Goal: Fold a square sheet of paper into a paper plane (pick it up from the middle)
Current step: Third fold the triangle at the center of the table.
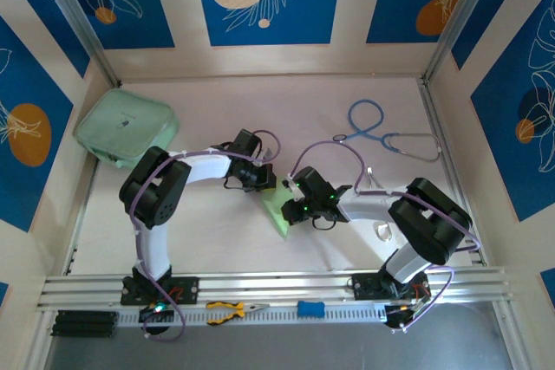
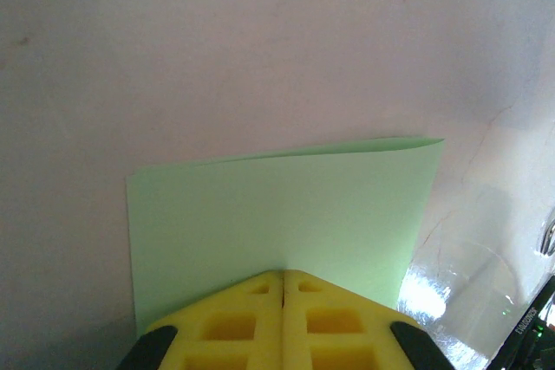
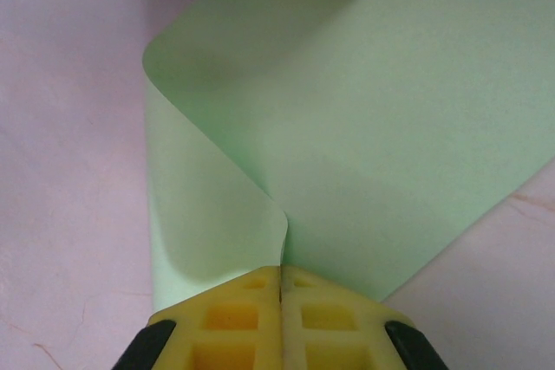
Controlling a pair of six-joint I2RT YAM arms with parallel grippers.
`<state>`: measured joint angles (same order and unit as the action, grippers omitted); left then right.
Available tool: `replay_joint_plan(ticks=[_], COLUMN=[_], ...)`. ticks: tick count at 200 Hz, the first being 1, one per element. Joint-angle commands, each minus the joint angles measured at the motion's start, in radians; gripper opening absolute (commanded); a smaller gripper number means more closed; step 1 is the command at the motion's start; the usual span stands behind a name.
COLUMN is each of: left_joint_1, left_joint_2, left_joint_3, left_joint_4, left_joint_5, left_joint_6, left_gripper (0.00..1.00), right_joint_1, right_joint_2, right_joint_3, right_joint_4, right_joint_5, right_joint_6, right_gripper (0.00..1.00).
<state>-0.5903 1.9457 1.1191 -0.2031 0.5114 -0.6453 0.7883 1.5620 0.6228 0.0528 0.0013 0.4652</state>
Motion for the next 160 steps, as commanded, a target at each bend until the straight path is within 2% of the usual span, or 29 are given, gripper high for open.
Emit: replay_joint_plan(ticks=[1,35,59,90,113,146,160], left_joint_1=[-0.009,-0.008,-0.008,-0.006,-0.006,-0.007,-0.011], left_joint_2=[-0.025,-0.059,-0.104,-0.192,-0.268,-0.364,-0.393], left_joint_3=[-0.003,0.038,0.053,-0.006,-0.091,-0.281,-0.37], left_joint_4=[-0.057,-0.098,-0.131,-0.096,-0.015,0.202,0.32], left_joint_5=[-0.019,-0.036,-0.07,-0.085,-0.021,0.085,0.113], left_joint_6=[0.01,0.041,0.053,0.017,-0.028,-0.151,-0.224], left_gripper=[0.07,0.12,0.21,0.27,0.18,0.01,0.0], right_joint_1=[0.006,0.005,0.002,-0.001,-0.005,-0.01,-0.011], right_joint_2=[0.016,0.021,0.026,0.027,0.024,0.017,0.018], right_joint_3=[-0.005,-0.006,-0.006,-0.007,-0.014,-0.026,-0.027], right_joint_4=[-0.011,-0.007,-0.002,0.005,0.009,0.021,0.026], right_joint_5=[0.025,0.02,0.014,0.01,0.012,0.014,0.014], right_joint_6=[0.009,0.006,0.006,0.009,0.012,0.022,0.026], right_gripper=[0.02,0.02,0.02,0.02,0.02,0.02,0.02])
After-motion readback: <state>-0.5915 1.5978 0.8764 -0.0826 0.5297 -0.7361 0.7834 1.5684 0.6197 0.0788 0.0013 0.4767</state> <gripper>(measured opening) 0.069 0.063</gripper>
